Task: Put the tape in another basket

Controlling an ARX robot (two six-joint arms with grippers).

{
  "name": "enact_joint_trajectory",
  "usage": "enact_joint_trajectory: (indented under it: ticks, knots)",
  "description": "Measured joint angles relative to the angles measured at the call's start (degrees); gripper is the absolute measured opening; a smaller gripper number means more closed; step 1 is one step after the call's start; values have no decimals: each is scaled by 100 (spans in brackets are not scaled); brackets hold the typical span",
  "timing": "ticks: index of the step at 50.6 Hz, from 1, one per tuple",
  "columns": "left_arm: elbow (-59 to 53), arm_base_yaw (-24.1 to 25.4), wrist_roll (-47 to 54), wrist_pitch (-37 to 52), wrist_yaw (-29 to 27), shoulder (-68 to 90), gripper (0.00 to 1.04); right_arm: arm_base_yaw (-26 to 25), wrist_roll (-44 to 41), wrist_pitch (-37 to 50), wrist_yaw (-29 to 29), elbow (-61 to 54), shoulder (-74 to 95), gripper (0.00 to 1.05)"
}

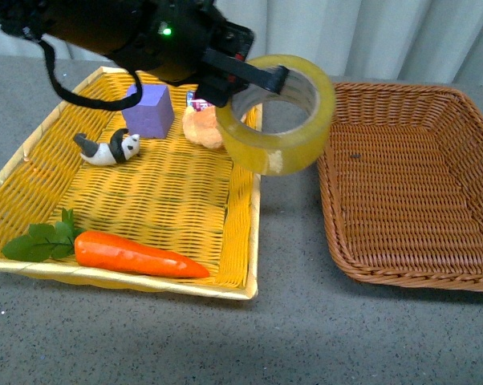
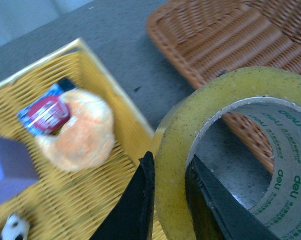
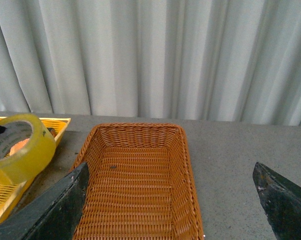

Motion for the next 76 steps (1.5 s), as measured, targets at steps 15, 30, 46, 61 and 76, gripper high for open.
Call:
enact_joint_trajectory:
  ticks: [15,30,46,61,76]
  knots:
    - [881,-518,1086,-612,177,382,15,0,0,0,0,0,0,96]
    - [1217,-763,1344,-745,304,476,15,0,0,0,0,0,0,96]
    - [1220,-782,1360,-752,369,476,15,0,0,0,0,0,0,96]
    - [1220,-782,1394,-752,365,476,15,0,0,0,0,0,0,96]
    - [1220,-782,1414,-752,365,476,15,-168,-1987,-240,-1152,1178,3123,96]
